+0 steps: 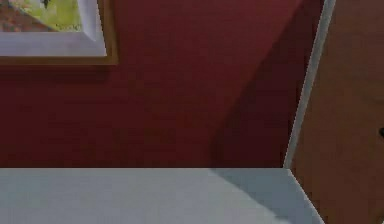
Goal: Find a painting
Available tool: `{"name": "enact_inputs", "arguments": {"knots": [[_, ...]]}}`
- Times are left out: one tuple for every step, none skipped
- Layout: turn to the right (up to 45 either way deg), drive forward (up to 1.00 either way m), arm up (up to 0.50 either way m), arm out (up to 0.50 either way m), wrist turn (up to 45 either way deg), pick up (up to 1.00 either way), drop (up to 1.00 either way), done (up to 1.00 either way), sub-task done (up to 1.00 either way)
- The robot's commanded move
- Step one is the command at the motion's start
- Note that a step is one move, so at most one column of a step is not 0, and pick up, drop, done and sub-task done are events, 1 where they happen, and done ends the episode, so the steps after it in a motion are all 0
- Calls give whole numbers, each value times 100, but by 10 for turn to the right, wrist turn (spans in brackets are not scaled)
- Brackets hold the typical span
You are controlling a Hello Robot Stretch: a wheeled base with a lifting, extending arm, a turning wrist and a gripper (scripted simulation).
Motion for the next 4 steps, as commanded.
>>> {"name": "enact_inputs", "arguments": {"knots": [[450, 0, 0, 0, 0, 0, 0, 0, 0], [420, 0, 0, 0, 0, 0, 0, 0, 0], [0, 15, 0, 0, 0, 0, 0, 0, 0], [-450, 0, 0, 0, 0, 0, 0, 0, 0]]}}
